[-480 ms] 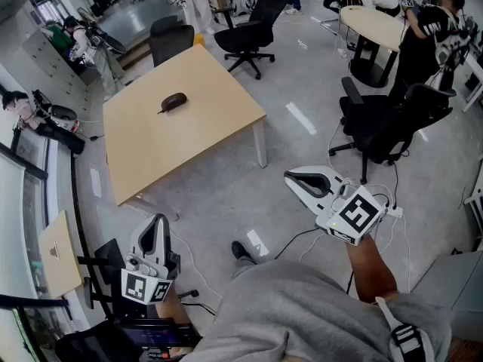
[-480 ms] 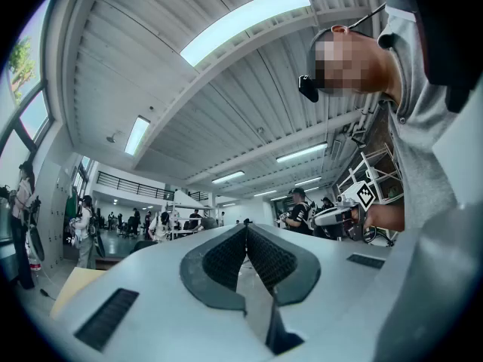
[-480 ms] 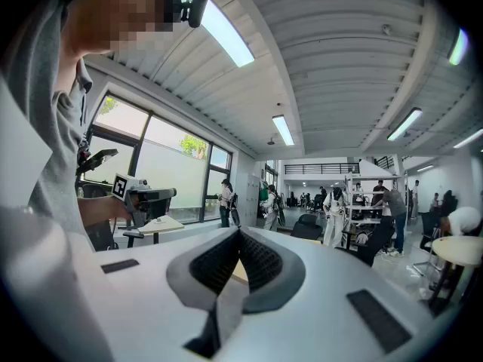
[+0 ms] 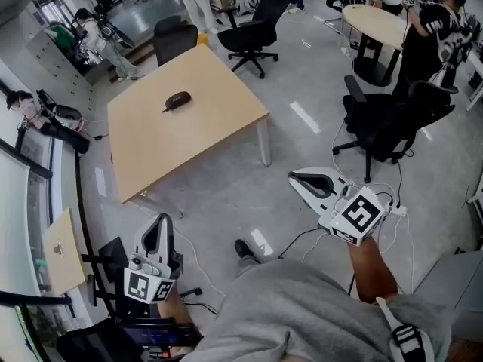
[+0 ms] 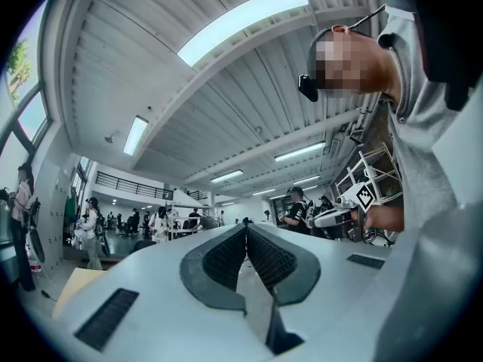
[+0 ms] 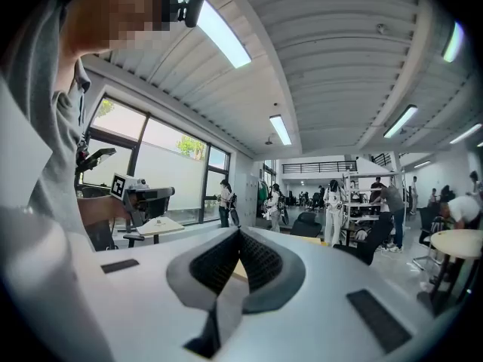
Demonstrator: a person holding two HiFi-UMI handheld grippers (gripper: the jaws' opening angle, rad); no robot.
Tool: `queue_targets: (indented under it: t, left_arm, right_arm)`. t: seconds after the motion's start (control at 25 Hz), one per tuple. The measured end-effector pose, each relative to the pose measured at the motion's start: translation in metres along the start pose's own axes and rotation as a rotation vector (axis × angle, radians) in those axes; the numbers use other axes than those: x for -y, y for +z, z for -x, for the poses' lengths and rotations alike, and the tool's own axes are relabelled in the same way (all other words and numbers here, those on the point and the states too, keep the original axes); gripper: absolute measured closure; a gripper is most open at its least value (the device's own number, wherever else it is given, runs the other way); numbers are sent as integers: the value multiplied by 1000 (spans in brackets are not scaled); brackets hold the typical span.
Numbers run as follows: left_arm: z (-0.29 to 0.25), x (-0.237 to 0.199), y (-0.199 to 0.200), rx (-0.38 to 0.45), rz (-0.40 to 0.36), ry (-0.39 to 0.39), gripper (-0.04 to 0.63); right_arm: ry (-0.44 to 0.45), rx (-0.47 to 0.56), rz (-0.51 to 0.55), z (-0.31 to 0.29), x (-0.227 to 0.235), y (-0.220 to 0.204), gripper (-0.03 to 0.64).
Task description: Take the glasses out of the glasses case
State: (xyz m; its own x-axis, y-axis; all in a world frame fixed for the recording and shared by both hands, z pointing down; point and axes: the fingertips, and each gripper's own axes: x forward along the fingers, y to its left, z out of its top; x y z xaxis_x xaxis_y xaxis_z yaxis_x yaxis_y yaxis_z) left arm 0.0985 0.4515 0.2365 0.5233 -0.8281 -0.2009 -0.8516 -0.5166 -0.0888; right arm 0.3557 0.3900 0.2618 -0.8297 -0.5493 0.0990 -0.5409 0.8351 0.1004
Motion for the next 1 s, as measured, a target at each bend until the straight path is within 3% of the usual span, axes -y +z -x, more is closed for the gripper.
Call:
queue_targets:
  t: [0.48, 1.0]
  left_arm:
    - [25, -26, -11, -24, 30, 37, 584]
    - [7, -100, -33, -20, 56, 49, 584]
  right_arm:
    - [-19, 14, -68, -26, -4, -4, 609]
    - [-17, -3, -86, -105, 15, -6, 609]
